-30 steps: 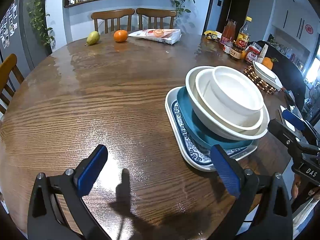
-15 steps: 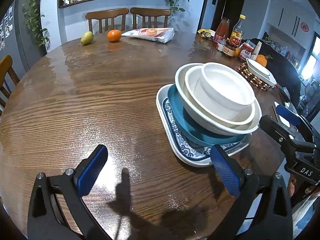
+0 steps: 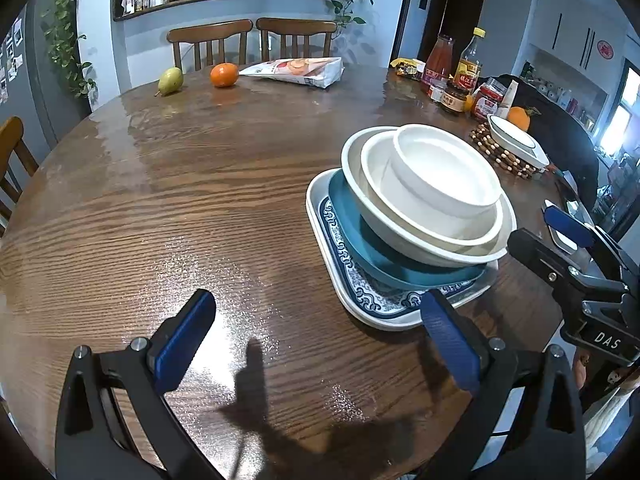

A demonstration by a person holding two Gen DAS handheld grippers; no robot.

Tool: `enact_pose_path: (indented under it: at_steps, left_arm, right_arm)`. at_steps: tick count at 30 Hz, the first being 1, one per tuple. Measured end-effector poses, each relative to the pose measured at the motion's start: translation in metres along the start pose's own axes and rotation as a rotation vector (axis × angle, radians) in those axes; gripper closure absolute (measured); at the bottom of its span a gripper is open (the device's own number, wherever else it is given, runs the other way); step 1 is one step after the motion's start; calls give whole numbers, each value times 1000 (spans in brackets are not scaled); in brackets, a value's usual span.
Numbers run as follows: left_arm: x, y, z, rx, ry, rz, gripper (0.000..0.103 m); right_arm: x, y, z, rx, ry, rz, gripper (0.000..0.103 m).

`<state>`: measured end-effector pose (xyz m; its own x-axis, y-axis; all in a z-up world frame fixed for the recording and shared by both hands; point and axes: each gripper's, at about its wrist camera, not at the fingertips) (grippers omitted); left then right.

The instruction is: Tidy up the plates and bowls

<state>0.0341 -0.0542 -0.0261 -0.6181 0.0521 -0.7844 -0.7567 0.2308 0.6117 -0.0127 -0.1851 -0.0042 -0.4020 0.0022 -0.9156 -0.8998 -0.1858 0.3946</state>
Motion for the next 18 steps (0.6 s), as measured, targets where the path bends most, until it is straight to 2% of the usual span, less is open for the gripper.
enact_pose_path:
  at_steps: [18]
  left_arm:
    - [0, 3, -2, 17, -6, -4, 1]
  right_arm:
    - [-2, 2, 3, -9, 4, -4, 8]
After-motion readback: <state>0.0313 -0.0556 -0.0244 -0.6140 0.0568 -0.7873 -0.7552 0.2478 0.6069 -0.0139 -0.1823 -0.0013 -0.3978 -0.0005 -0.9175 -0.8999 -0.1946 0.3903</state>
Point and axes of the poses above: each gripper's, at about its wrist camera, not at the fingertips, and y roughly against the way its jaws point, z to its left, x to its underside, and after that the axes turned 9 degrees about -z, right-handed
